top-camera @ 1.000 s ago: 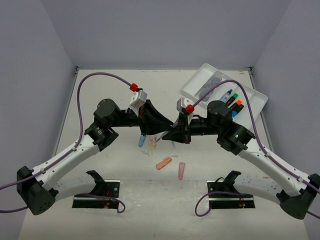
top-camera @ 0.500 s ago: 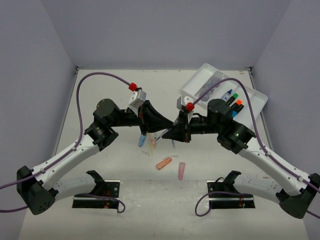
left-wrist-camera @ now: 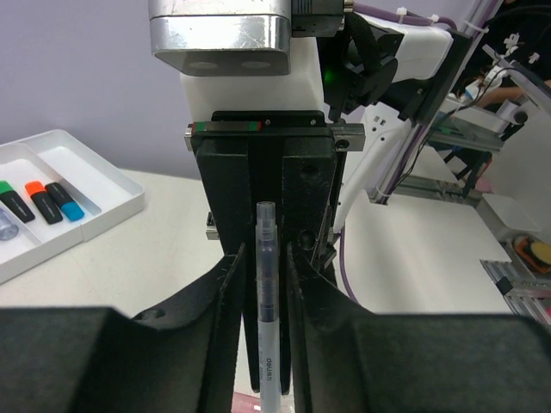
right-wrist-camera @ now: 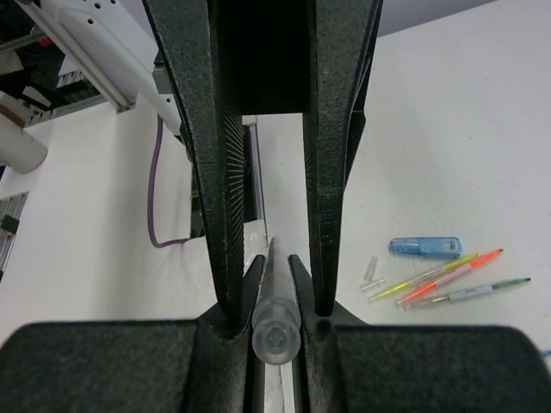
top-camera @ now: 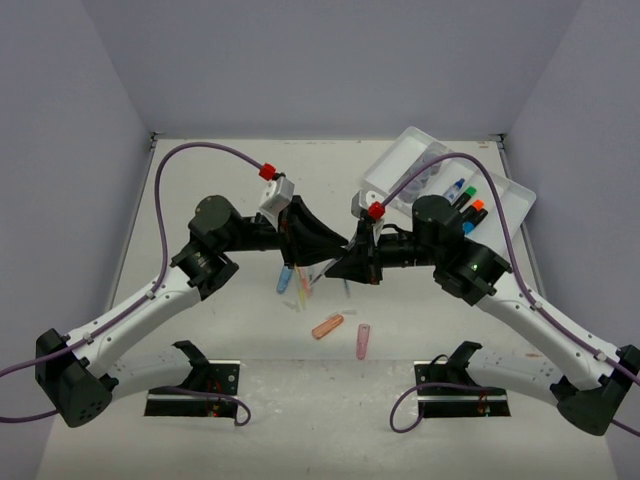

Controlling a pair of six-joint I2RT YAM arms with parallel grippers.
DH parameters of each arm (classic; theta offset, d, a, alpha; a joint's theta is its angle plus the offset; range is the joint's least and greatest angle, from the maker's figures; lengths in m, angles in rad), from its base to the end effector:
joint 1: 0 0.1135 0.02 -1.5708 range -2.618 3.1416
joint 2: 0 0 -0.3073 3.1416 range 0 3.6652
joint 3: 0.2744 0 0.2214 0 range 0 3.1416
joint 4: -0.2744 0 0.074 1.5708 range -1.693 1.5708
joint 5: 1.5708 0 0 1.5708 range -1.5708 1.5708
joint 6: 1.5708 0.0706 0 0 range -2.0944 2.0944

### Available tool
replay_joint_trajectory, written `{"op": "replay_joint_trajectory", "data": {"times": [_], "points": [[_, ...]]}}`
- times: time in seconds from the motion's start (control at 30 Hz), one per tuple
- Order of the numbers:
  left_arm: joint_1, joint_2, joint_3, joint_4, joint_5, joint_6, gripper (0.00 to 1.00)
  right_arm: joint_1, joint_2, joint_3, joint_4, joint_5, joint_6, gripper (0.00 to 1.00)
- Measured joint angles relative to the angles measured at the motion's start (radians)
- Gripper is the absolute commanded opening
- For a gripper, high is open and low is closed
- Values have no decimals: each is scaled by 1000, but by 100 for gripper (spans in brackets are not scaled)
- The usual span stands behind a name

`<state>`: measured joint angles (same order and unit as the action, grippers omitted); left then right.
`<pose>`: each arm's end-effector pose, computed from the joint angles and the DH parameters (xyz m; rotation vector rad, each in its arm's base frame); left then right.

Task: Sort the stationery into containers
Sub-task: Close the pen cap on the pen.

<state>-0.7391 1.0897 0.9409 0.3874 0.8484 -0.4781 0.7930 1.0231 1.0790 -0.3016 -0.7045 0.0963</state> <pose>0.1230 -0.1838 0.4422 0.9779 1.2808 -1.5341 0.1031 0.1699 0.4166 -1.1414 1.5733 1.2470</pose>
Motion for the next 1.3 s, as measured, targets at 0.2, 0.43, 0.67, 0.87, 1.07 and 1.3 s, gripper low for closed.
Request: {"op": "replay_joint_trajectory", "data": {"times": [0.2, 0.43, 0.67, 0.87, 1.07, 1.3], "points": [[-1, 0, 0, 0, -2, 3, 26, 0, 5, 0, -5, 7, 0, 0], [-2, 1, 0, -1, -3, 3, 24, 0, 9, 0, -7, 9, 1, 0], [-2, 8, 2, 0, -13, 5, 25, -2, 16, 16, -40, 15, 1, 0], [-2, 14, 8, -2, -19, 11, 20, -3, 15, 19, -45, 14, 1, 0], [-3, 20, 11, 0, -25, 18, 31, -4, 8, 19, -44, 10, 1, 0], [-6, 19, 11, -3, -62, 25, 53, -3, -2, 16, -42, 2, 0, 0]]}}
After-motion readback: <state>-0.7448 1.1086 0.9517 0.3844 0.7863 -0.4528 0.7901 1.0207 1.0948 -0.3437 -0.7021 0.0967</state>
